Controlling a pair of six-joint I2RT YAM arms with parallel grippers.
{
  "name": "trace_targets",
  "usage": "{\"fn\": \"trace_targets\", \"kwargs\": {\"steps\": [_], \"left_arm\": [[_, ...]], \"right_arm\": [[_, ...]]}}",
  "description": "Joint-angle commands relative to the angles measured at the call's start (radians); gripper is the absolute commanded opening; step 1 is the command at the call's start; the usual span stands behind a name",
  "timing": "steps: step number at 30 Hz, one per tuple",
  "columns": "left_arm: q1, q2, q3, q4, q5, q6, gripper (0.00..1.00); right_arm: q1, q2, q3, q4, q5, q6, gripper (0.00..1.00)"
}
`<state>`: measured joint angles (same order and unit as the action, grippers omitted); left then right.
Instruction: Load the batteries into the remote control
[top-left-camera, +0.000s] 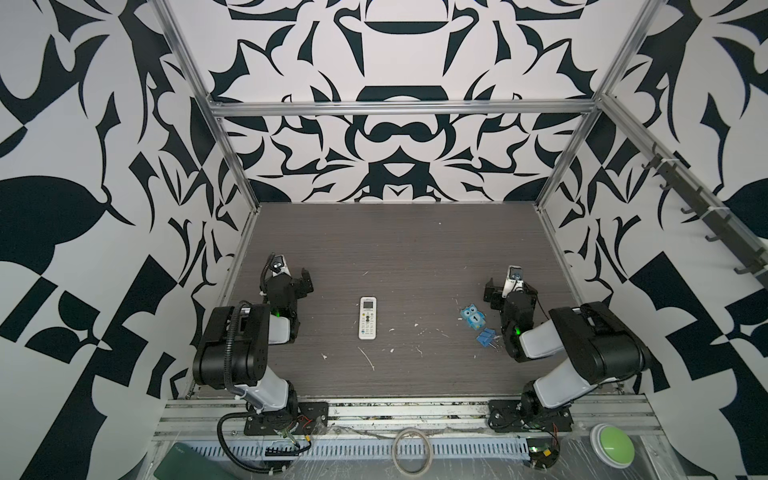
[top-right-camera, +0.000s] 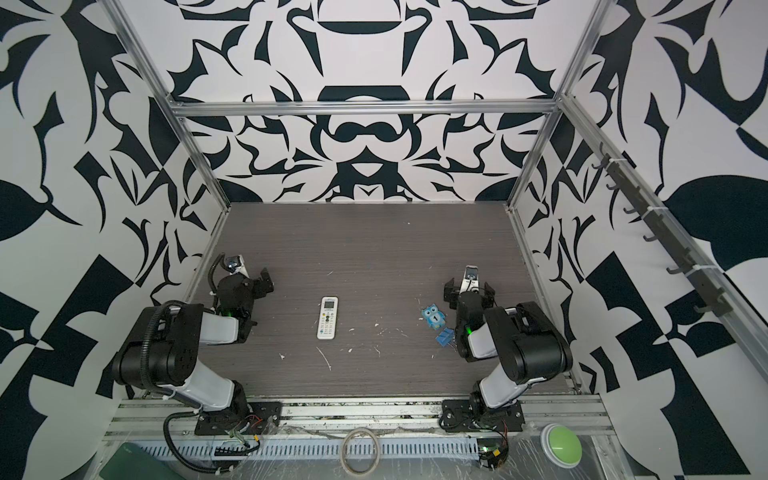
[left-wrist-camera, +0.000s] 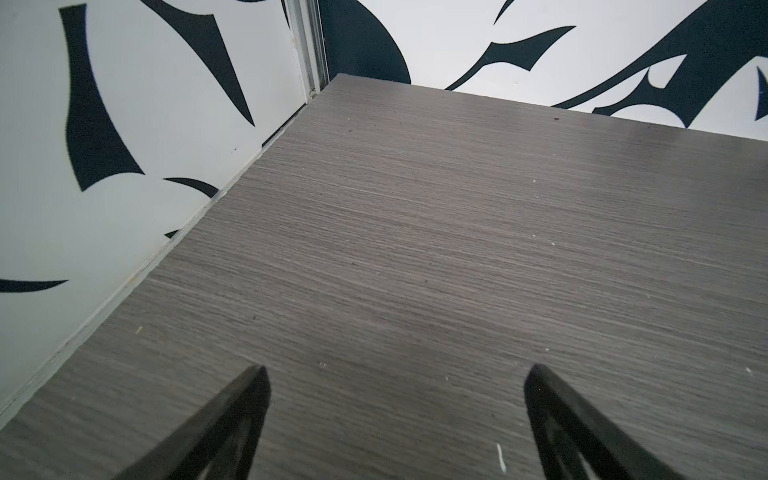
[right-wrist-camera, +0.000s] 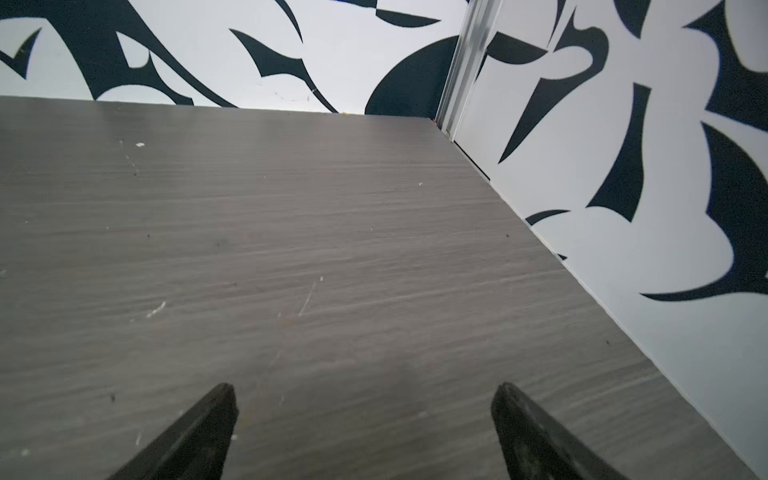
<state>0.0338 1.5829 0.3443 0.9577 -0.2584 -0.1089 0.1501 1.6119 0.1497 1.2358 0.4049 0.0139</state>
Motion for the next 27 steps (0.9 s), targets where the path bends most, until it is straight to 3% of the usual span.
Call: {"fn": "trace_targets", "kwargs": {"steps": [1,3,6,7,10,14,18,23,27], "left_arm": [[0.004,-0.019,0.014,0.008,-0.008,-0.006,0.99],[0.005,-0.019,0.015,0.008,-0.007,-0.005,0.99],[0.004,-0.020,0.014,0.008,-0.008,-0.005,0.99],[0.005,-0.019,0.015,0.008,-0.007,-0.006,0.99],[0.005,-0.018,0.018,0.004,-0.006,-0.007,0.99],[0.005,-0.019,0.015,0.006,-0.006,-0.006,0.99],[0.003,-0.019,0.015,0.007,-0.008,-0.006,0.99],[0.004,-0.014,0.020,0.001,-0.007,-0.006,0.99],[0.004,-0.015,0.023,-0.004,-0.002,-0.007,0.99]], "right_arm": [[0.008,-0.035,0.059,-0.005,0.033,0.001,1.00],[0.005,-0.064,0.118,-0.161,0.027,0.017,1.00],[0.011,-0.023,0.014,0.083,0.022,-0.004,1.00],[0.012,-0.008,0.027,0.092,0.025,-0.011,1.00],[0.011,-0.059,0.117,-0.152,0.036,0.011,1.00],[0.011,-0.036,0.119,-0.116,0.039,-0.007,1.00],[0.009,-0.042,0.182,-0.244,0.046,0.005,1.00],[0.010,-0.032,0.069,-0.018,0.033,-0.002,1.00],[0.010,-0.056,0.151,-0.213,0.029,0.004,1.00]]}}
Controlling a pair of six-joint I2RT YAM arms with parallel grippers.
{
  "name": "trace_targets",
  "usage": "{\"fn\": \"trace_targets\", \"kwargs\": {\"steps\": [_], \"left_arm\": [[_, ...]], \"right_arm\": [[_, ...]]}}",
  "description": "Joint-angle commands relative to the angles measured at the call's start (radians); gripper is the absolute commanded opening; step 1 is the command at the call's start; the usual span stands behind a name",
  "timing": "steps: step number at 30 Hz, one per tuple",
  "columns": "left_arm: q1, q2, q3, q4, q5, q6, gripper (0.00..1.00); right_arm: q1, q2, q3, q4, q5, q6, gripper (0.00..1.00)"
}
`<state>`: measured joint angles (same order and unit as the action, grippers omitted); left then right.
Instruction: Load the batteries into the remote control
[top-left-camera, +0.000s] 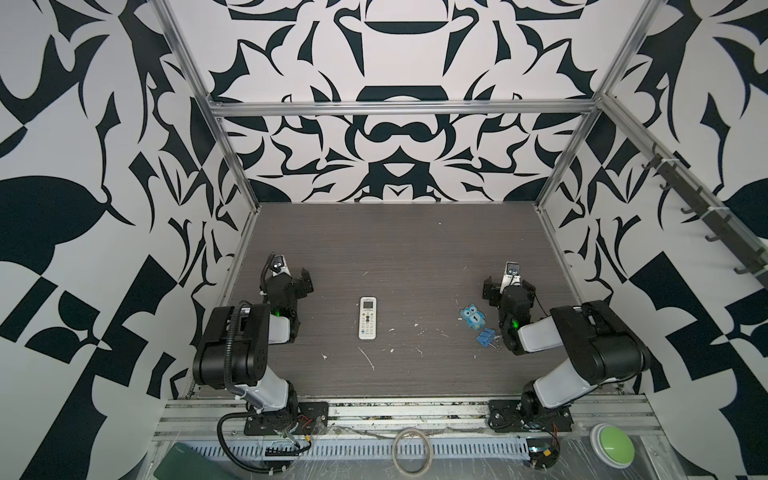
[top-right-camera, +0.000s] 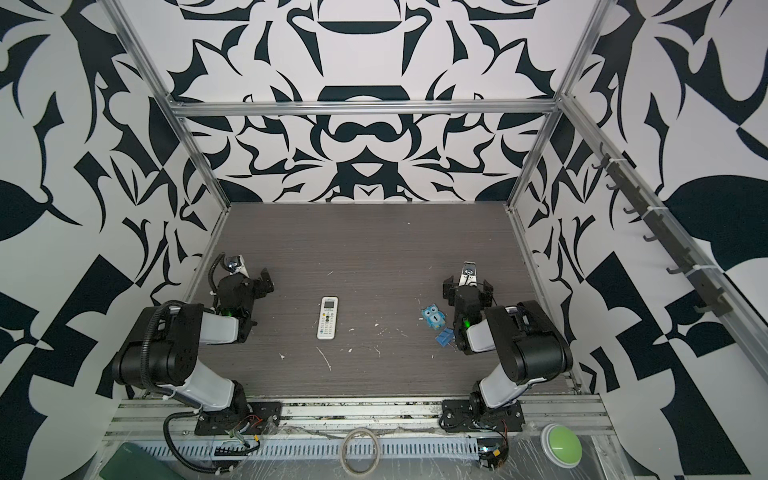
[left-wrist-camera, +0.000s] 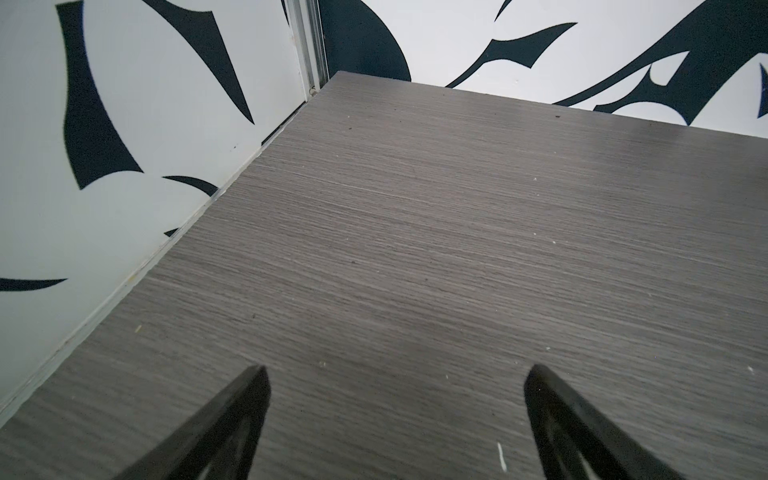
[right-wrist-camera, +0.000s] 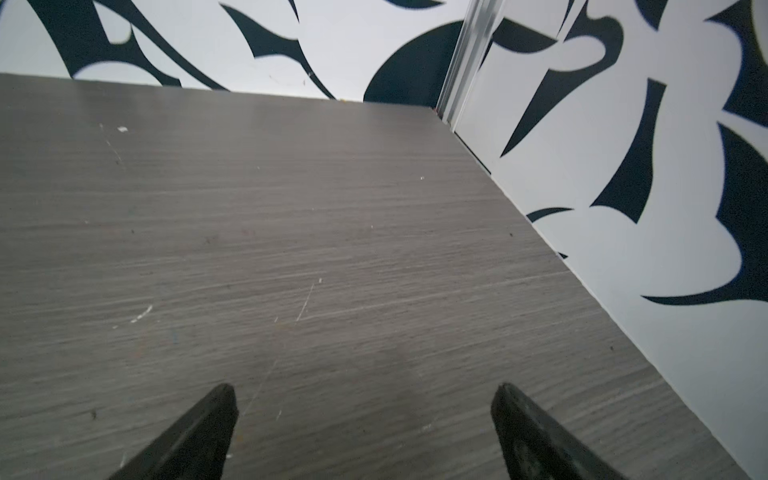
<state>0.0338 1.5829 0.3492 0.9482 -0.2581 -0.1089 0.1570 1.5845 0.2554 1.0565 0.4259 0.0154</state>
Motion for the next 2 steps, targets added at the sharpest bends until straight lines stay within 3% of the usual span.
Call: {"fn": "trace_targets", "kwargs": {"steps": [1,2], "left_arm": [[0.005,-0.018,0.014,0.010,-0.002,-0.006,0.99],[0.005,-0.020,0.010,0.014,-0.002,-0.007,0.99]], "right_arm": [[0.003,-0.018,0.038,-0.001,0.010,-0.007,1.00],[0.003,-0.011,0.030,0.026,0.015,-0.007,1.00]]}}
